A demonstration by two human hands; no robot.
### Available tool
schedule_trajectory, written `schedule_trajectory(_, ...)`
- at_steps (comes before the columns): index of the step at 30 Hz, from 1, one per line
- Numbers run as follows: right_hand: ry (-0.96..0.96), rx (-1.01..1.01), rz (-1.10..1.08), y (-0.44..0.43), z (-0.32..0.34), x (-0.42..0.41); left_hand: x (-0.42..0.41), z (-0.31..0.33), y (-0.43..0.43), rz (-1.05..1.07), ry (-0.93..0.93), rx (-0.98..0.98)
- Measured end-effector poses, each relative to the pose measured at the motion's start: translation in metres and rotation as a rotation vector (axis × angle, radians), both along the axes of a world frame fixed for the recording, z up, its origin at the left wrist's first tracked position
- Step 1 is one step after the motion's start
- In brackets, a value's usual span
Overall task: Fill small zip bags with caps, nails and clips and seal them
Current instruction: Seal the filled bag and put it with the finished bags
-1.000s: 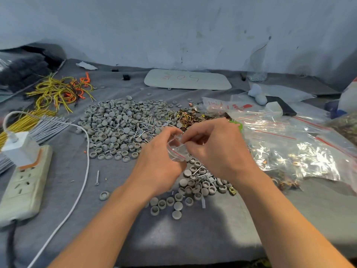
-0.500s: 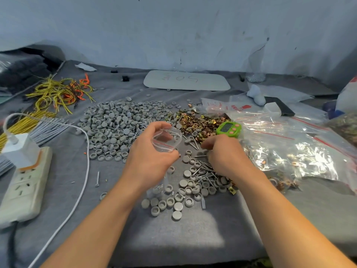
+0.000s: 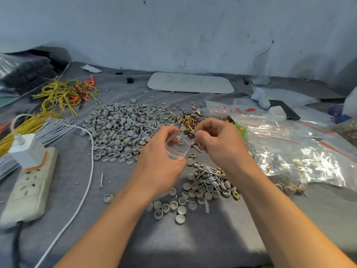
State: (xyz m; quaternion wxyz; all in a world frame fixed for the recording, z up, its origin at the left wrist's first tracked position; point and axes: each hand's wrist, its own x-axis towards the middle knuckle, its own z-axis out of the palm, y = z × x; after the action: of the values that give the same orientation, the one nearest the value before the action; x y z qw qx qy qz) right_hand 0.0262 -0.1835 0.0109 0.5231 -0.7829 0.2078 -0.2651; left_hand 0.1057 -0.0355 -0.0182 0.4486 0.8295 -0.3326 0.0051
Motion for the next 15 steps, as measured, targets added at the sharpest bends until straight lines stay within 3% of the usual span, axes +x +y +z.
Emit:
schedule_trajectory(3,-0.126,0.037,0.109,0.021,0.013,0.000,0.000,0.003,-0.003,0.002,0.021,0.010)
schedule_trajectory(10,0.016,-0.251,0.049,0.037,0.013,0.001,-0.002,0.003,-0.002,-0.003,0.043,-0.056)
schedule_trajectory(15,-0.076,-0.158,-0.109,0.023,0.017,0.000,0.004,0.001,0.002,0.010,0.039,-0.061)
